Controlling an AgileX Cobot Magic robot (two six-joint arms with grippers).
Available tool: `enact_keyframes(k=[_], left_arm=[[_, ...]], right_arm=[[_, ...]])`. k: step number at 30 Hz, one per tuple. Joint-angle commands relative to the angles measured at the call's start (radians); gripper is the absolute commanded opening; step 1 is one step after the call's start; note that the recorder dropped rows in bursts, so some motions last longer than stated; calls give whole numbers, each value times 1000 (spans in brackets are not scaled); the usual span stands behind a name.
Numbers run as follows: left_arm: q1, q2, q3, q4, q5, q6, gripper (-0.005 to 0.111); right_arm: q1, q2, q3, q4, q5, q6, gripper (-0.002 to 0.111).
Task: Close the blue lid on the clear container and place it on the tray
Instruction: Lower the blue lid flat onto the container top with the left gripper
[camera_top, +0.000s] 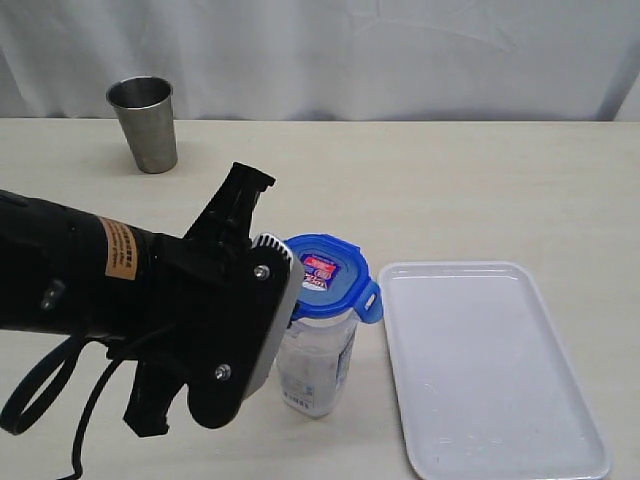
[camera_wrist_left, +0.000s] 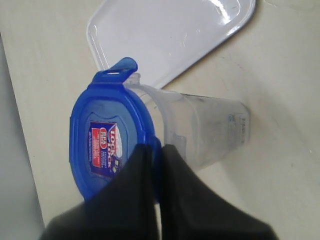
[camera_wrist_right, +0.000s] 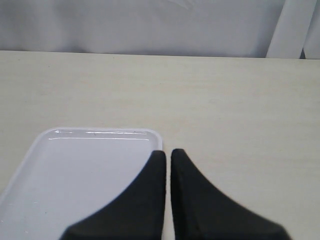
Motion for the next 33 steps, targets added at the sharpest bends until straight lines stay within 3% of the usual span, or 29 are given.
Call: enact_keyframes(k=[1, 24, 27, 28, 33], left_arm=[[-8, -5, 3, -3, 6, -11, 0], [-10, -5, 3, -33, 40, -11, 2], [-10, -5, 3, -50, 32, -11, 13], [-10, -5, 3, -65, 26, -11, 26], [-10, -5, 3, -90, 28, -9, 61]], right_arm=[[1, -4, 3, 0, -5, -3, 4], [1, -4, 3, 0, -5, -3, 4], [1, -4, 3, 0, -5, -3, 4], [1, -4, 3, 0, -5, -3, 4], [1, -4, 3, 0, -5, -3, 4]])
